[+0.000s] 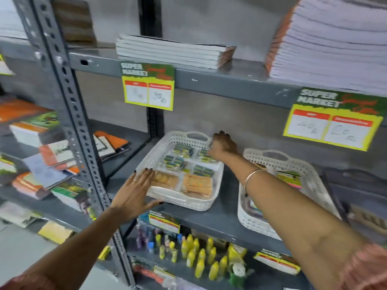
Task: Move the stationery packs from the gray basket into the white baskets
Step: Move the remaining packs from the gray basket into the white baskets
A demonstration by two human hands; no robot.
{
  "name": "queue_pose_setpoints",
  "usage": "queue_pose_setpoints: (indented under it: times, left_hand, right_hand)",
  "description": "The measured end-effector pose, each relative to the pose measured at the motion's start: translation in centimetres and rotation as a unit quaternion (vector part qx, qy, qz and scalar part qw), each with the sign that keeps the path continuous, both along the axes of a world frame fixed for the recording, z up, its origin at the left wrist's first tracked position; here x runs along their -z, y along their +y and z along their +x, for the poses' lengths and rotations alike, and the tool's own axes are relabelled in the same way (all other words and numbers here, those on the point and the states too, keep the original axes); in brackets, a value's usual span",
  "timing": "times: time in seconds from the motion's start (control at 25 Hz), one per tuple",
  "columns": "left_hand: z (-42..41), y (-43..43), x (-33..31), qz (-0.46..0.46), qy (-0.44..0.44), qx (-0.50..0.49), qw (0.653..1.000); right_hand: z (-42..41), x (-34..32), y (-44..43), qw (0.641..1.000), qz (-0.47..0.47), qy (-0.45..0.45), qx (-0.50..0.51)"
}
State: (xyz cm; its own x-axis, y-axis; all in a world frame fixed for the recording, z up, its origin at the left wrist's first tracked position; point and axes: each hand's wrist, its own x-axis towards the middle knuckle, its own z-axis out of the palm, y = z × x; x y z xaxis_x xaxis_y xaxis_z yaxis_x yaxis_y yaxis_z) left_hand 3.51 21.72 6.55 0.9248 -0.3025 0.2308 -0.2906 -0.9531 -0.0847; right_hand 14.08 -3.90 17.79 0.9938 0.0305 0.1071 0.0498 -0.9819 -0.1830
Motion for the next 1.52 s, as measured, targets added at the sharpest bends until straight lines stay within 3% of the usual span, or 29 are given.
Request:
queue_pose_setpoints:
  times: [0.2, 0.4, 0.68, 0.8, 1.0, 1.16, 1.36, 1.52]
  left_hand:
    - [0.9, 0.2, 1.3, 0.013, -0.013, 0.007, 1.0]
    - [0.8, 0.2, 1.5, 0.011, -0.021, 0.009, 1.0]
    - [0.8, 0.4, 1.6, -0.005, -0.017, 0.005, 1.0]
    - [0.7, 0.3, 1.5, -0.008, -0.01, 0.007, 1.0]
    - [0.3, -1.2, 0.8, -0.042, -0.034, 0.011, 0.998]
    - [-0.4, -9.0, -1.0, -0.056, -0.066, 0.116, 0.989]
    - [-1.8, -20.4, -0.4, -0.053, -0.053, 0.248, 0.966]
    - [-3.0, -23.9, 1.5, -0.031, -0.019, 0.255, 0.966]
  right_hand:
    - [2.9, 4.1, 4.7, 0.991, -0.079, 0.092, -0.057]
    - [4.1, 8.3, 5.0, 0.977, -0.126, 0.164, -0.045]
    - [4.6, 8.5, 4.3, 0.976, -0.103, 0.183, -0.049]
    - [4.3, 7.2, 2.7, 0.989, -0.05, 0.13, -0.041]
    - [2.5, 4.0, -4.1, 0.999, -0.024, 0.023, -0.003]
    - [-0.7, 2.2, -11.4, 0.998, -0.005, -0.009, 0.065]
    - [-6.3, 2.6, -22.8, 0.983, -0.025, 0.001, 0.181]
    - [-11.4, 5.7, -32.2, 0.944, 0.011, 0.077, 0.322]
